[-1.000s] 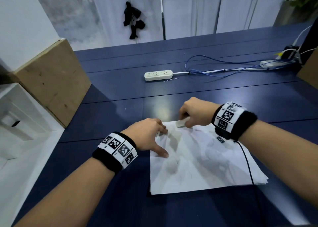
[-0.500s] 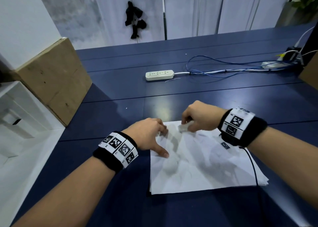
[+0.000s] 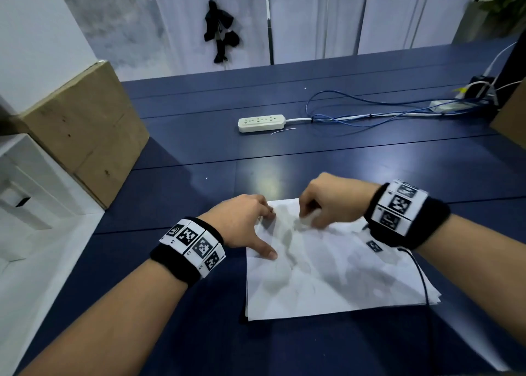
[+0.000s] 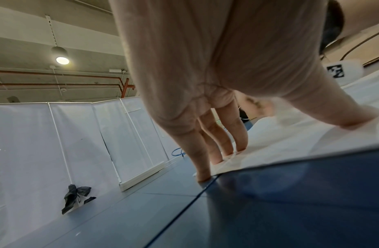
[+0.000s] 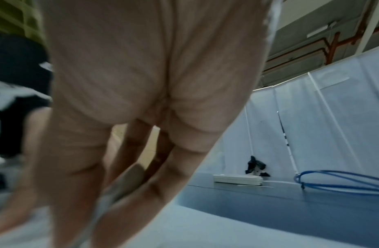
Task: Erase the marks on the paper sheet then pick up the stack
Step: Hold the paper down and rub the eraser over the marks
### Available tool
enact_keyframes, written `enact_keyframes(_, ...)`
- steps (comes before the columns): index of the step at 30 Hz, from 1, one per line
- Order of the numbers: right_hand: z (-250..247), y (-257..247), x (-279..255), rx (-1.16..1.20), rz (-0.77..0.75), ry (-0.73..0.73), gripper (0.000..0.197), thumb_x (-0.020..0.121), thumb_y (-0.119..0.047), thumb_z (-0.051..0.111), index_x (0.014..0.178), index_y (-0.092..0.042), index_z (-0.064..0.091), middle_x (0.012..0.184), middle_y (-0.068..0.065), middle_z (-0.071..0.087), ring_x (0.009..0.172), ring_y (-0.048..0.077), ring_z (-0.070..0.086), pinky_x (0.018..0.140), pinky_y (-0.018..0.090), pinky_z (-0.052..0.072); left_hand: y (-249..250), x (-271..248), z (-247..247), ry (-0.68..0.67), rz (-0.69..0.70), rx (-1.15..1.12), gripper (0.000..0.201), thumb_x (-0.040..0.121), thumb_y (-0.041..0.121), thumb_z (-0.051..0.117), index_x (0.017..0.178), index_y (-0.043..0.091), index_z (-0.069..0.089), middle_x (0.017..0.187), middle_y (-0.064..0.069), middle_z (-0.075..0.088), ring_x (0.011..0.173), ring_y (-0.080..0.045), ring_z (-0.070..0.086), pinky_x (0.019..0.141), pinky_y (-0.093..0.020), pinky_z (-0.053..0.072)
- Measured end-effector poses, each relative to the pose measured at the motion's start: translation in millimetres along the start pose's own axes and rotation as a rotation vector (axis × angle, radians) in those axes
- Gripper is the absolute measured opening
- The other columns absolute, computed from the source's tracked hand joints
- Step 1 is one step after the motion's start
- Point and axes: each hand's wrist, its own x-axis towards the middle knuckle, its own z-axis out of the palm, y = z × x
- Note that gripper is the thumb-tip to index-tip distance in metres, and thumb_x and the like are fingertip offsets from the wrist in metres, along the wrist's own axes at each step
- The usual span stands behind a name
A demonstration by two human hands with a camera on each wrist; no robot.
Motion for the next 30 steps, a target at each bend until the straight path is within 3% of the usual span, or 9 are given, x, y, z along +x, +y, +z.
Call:
enact_keyframes(3, 2.8, -8.2, -14.0, 0.012, -0.047, -0.161, 0.020, 0.074, -0.023, 0.077, 0.093, -0.026, 0.076, 0.067, -0.017, 0.063, 0.071, 0.010, 0.065, 0.064, 0.017, 0.050, -1.8, 0.6, 1.2, 0.003, 0.001, -0.001, 0.089, 0.054, 0.075, 0.081, 0.126, 0.025, 0.067, 0.129, 0.015, 0.053, 0.118, -0.010, 0.054, 0.094, -0.038, 0.051)
enact_keyframes(5, -0.9, -6.7, -3.0, -0.026, -0.040, -0.096, 0.022, 0.075, -0.024, 0.077, 0.097, -0.026, 0.076, 0.069, -0.016, 0.062, 0.074, 0.012, 0.064, 0.066, 0.018, 0.049, -1.8, -0.3, 1.4, 0.001, 0.001, -0.004, 0.088, 0.054, 0.075, 0.080, 0.125, 0.026, 0.066, 0.128, 0.017, 0.052, 0.118, -0.009, 0.053, 0.095, -0.038, 0.051)
enact_keyframes(8, -9.0, 1.6, 22.2, -0.025, 0.033, 0.083, 0.021, 0.076, -0.020, 0.074, 0.096, -0.022, 0.076, 0.081, -0.004, 0.066, 0.082, 0.021, 0.064, 0.074, 0.029, 0.053, -2.2, -1.6, 1.8, 0.009, 0.002, -0.018, 0.085, 0.054, 0.076, 0.079, 0.123, 0.028, 0.067, 0.126, 0.018, 0.053, 0.116, -0.009, 0.054, 0.094, -0.038, 0.051)
enact_keyframes(11, -6.4, 8.2, 26.8, -0.010, 0.049, 0.119, 0.020, 0.075, -0.019, 0.073, 0.095, -0.021, 0.075, 0.080, -0.004, 0.064, 0.080, 0.019, 0.061, 0.072, 0.029, 0.051, -3.1, -1.3, 2.6, 0.008, 0.001, -0.021, 0.085, 0.052, 0.077, 0.078, 0.122, 0.029, 0.067, 0.125, 0.018, 0.053, 0.114, -0.009, 0.054, 0.093, -0.039, 0.051)
enact_keyframes(15, 2.6, -2.4, -6.5, 0.047, -0.021, -0.127, 0.017, 0.074, -0.025, 0.078, 0.091, -0.028, 0.075, 0.065, -0.018, 0.064, 0.071, 0.013, 0.067, 0.069, 0.026, 0.056, -3.6, 0.2, 3.0, 0.004, 0.000, -0.019, 0.087, 0.053, 0.075, 0.080, 0.124, 0.026, 0.067, 0.127, 0.017, 0.053, 0.116, -0.009, 0.054, 0.094, -0.039, 0.051)
enact_keyframes(17, 3.4, -4.5, -11.0, 0.040, -0.037, -0.182, 0.019, 0.074, -0.025, 0.078, 0.092, -0.030, 0.075, 0.064, -0.018, 0.065, 0.072, 0.012, 0.068, 0.068, 0.023, 0.054, -3.2, 0.3, 2.2, 0.003, 0.000, -0.018, 0.089, 0.053, 0.075, 0.081, 0.125, 0.025, 0.066, 0.127, 0.016, 0.053, 0.116, -0.010, 0.054, 0.095, -0.039, 0.051)
enact_keyframes(21, -6.9, 7.5, 17.5, -0.002, 0.028, 0.069, 0.021, 0.076, -0.022, 0.074, 0.096, -0.023, 0.075, 0.082, -0.005, 0.070, 0.081, 0.019, 0.064, 0.077, 0.033, 0.055, 0.5, -1.7, -0.3, 0.009, 0.003, -0.015, 0.088, 0.055, 0.073, 0.082, 0.127, 0.025, 0.066, 0.127, 0.016, 0.053, 0.116, -0.009, 0.054, 0.095, -0.038, 0.050)
enact_keyframes(23, -9.4, 12.9, 25.0, 0.014, 0.069, 0.110, 0.019, 0.076, -0.020, 0.074, 0.095, -0.021, 0.074, 0.083, -0.004, 0.068, 0.083, 0.021, 0.063, 0.076, 0.032, 0.054, 1.7, -3.5, -1.0, 0.015, 0.001, -0.020, 0.089, 0.056, 0.072, 0.083, 0.129, 0.024, 0.065, 0.128, 0.016, 0.054, 0.117, -0.009, 0.054, 0.096, -0.037, 0.050)
enact_keyframes(30, 3.4, 0.6, -10.0, 0.070, -0.029, -0.174, 0.021, 0.071, -0.034, 0.077, 0.090, -0.028, 0.074, 0.070, -0.010, 0.069, 0.071, 0.016, 0.069, 0.064, 0.023, 0.053, 1.1, -3.0, 0.4, 0.011, -0.016, -0.031, 0.090, 0.055, 0.072, 0.083, 0.129, 0.025, 0.065, 0.127, 0.015, 0.053, 0.116, -0.009, 0.054, 0.096, -0.037, 0.050)
